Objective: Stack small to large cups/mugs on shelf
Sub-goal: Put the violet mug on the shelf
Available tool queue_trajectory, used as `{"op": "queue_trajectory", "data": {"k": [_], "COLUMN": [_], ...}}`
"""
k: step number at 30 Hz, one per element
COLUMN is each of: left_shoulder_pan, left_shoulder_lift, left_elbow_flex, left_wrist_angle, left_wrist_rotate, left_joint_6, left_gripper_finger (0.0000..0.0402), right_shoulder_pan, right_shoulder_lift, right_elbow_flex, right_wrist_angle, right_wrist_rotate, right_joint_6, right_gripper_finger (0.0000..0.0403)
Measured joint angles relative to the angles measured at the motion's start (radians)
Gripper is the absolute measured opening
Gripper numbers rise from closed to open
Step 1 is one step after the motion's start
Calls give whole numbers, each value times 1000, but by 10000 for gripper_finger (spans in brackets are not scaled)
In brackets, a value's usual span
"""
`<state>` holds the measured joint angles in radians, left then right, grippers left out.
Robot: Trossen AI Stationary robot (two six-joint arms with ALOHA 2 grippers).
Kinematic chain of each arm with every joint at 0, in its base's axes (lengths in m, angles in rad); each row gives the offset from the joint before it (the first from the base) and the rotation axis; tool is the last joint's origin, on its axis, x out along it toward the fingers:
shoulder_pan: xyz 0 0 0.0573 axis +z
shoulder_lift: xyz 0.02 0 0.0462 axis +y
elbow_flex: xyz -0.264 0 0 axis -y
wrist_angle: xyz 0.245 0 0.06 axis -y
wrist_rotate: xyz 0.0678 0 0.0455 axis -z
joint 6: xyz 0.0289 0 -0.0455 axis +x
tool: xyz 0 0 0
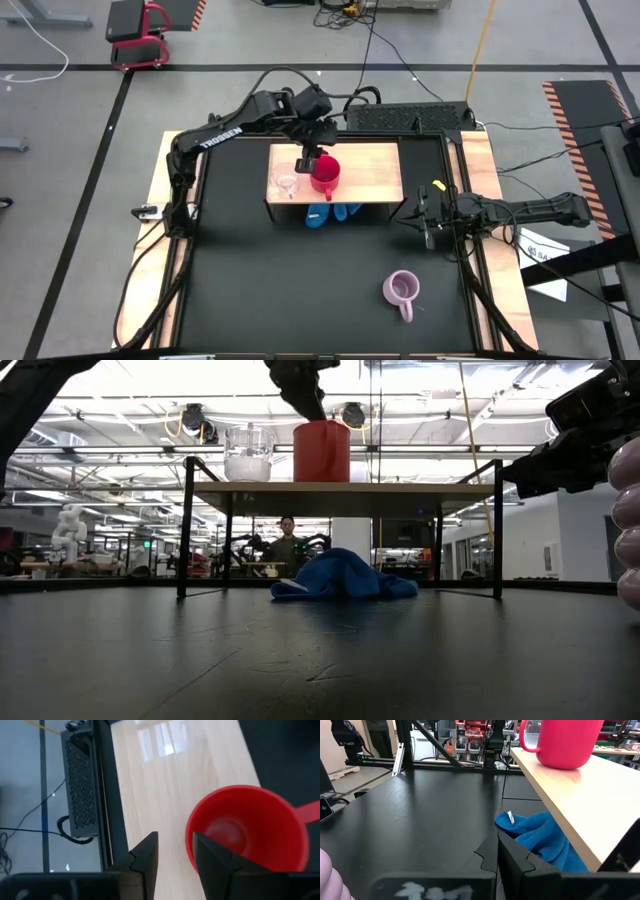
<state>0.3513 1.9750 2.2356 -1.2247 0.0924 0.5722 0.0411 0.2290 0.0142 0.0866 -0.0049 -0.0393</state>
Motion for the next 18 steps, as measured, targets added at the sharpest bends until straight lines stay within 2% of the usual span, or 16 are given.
{"op": "queue_trajectory", "data": {"k": [9,12,16,18], "left_shoulder_pan": [-14,-20,-20,-20], "left_shoulder_lift": [-37,-37,-37,-46], "left_elbow_flex": [0,0,0,-1], "left_wrist_angle": [-24,-57,-77,-94], "left_wrist_rotate": [-14,-19,-22,-21], "left_joint_6": [-17,1,6,1], "left_gripper_finger": [117,90,25,8], "right_shoulder_pan": [0,0,0,0], "right_shoulder_lift": [15,18,18,18], "right_elbow_flex": [0,0,0,0], "right_wrist_angle": [7,7,7,7], "right_wrist_rotate": [0,0,0,0], "right_joint_6": [1,1,4,5], "right_gripper_finger": [0,0,0,0]}}
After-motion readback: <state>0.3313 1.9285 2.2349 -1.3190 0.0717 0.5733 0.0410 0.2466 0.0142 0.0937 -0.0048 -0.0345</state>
